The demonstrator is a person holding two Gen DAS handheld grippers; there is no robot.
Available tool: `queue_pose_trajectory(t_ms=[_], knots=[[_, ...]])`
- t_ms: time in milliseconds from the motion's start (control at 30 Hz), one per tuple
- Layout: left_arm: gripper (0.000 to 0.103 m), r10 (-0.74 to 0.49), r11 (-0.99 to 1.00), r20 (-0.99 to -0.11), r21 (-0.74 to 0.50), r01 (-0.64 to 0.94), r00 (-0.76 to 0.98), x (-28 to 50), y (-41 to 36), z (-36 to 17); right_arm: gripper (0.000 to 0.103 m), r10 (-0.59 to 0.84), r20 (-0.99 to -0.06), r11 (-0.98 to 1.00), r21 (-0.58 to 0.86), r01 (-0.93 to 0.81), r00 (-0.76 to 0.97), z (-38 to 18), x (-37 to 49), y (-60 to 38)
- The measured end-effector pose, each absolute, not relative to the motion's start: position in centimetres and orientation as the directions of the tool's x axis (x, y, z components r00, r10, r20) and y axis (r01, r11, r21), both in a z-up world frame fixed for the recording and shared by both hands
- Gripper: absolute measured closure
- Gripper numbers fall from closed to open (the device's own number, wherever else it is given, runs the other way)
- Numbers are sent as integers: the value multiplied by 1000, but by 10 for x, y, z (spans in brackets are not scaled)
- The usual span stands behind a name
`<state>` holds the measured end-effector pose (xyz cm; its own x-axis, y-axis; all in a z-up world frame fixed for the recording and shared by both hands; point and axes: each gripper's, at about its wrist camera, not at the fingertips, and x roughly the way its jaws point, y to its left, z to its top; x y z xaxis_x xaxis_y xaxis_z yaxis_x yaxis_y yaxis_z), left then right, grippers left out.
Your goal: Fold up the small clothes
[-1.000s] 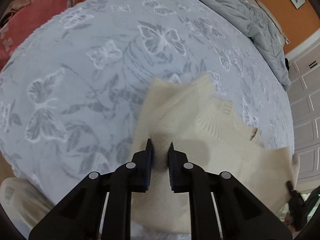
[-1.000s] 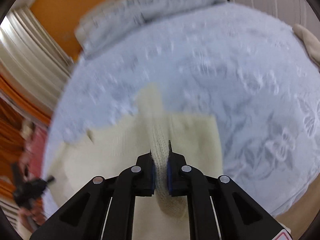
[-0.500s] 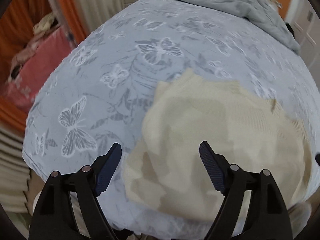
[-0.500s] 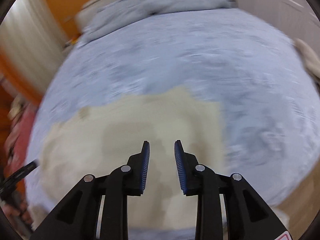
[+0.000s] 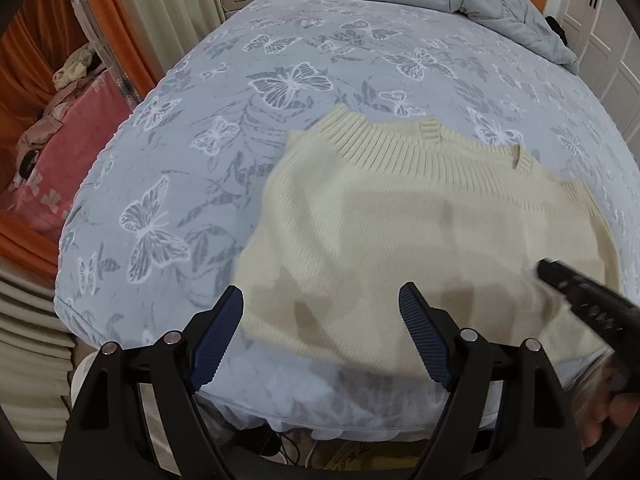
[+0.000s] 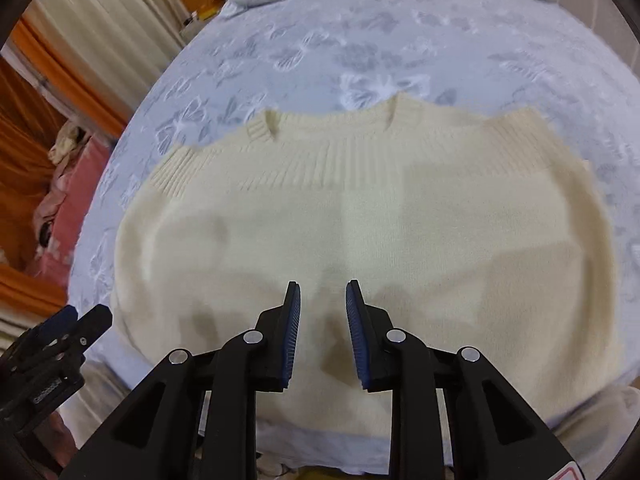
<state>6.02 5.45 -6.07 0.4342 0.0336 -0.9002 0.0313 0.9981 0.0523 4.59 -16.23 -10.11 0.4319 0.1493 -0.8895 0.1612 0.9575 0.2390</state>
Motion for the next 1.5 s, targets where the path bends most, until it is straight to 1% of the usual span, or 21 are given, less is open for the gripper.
queue_pose_trajectory(t_ms=[133, 300, 467, 567, 667, 700, 733, 767, 900, 933, 967, 1000, 1067, 1133, 1200, 1267, 1333, 1400, 1433, 1467, 1500], knots=[[25, 23, 999, -906, 39, 30, 422, 56, 55, -62, 87, 82, -927, 980, 142, 141, 366, -130, 37, -167], [25, 33, 997, -900, 60, 47, 435, 47, 52, -59, 87, 68, -885, 956, 189, 224, 460, -95, 13, -192], [25, 39, 996, -906, 67, 53, 421, 42, 49, -64, 87, -105, -943, 943, 7, 332, 317, -131, -5, -234], [21, 46, 995, -906, 77, 56, 421, 41, 50, -64, 86, -4, -938, 899, 148, 412, 346, -130, -25, -260], [15, 35, 999, -904, 44, 10, 425, 45, 67, -66, 73, -68, -898, 878, 154, 454, 435, -104, -42, -282], [14, 20, 1000, -908, 12, -22, 419, 50, 77, -69, 63, -89, -888, 875, 147, 461, 451, -99, -44, -288], [14, 11, 998, -911, -13, -56, 411, 54, 87, -73, 41, -127, -880, 867, 126, 481, 459, -94, -45, -296], [14, 9, 995, -915, -31, -92, 402, 59, 96, -78, 35, -163, -877, 855, 103, 508, 452, -93, -46, -305], [15, -24, 974, -943, -97, -203, 333, 84, 127, -114, 37, -113, -927, 836, 107, 538, 359, -120, -29, -325], [30, -71, 968, -953, -137, -211, 296, 89, 130, -126, 61, -59, -942, 841, 131, 525, 330, -131, -22, -326], [54, -122, 959, -955, -184, -217, 269, 91, 133, -133, 82, -2, -944, 848, 173, 501, 329, -137, -18, -324], [60, -188, 941, -948, -249, -230, 258, 92, 135, -138, 90, 0, -940, 851, 180, 494, 342, -134, -17, -324], [84, -180, 936, -941, -254, -245, 288, 90, 136, -126, 91, 26, -902, 835, 257, 487, 431, -111, -24, -325], [84, -181, 936, -939, -255, -240, 293, 86, 138, -115, 91, 19, -874, 819, 292, 494, 486, -93, -33, -332], [82, -177, 934, -948, -247, -258, 265, 85, 143, -122, 90, 5, -909, 825, 239, 512, 417, -108, -30, -340], [70, -164, 940, -959, -223, -259, 231, 87, 144, -135, 87, 57, -962, 836, 192, 514, 265, -148, -23, -344], [64, -151, 934, -956, -222, -280, 253, 83, 148, -130, 79, -1, -954, 830, 167, 531, 301, -132, -26, -341], [46, -181, 913, -932, -278, -298, 315, 78, 156, -115, 76, -133, -915, 826, 110, 553, 381, -94, -32, -328], [27, -191, 901, -917, -305, -308, 349, 76, 161, -109, 75, -159, -895, 832, 106, 544, 416, -81, -35, -322], [15, -191, 888, -902, -327, -324, 387, 74, 167, -103, 75, -148, -870, 859, 123, 498, 470, -65, -27, -311], [14, -187, 877, -890, -342, -337, 416, 76, 172, -101, 75, -94, -864, 888, 152, 434, 495, -56, -18, -295]])
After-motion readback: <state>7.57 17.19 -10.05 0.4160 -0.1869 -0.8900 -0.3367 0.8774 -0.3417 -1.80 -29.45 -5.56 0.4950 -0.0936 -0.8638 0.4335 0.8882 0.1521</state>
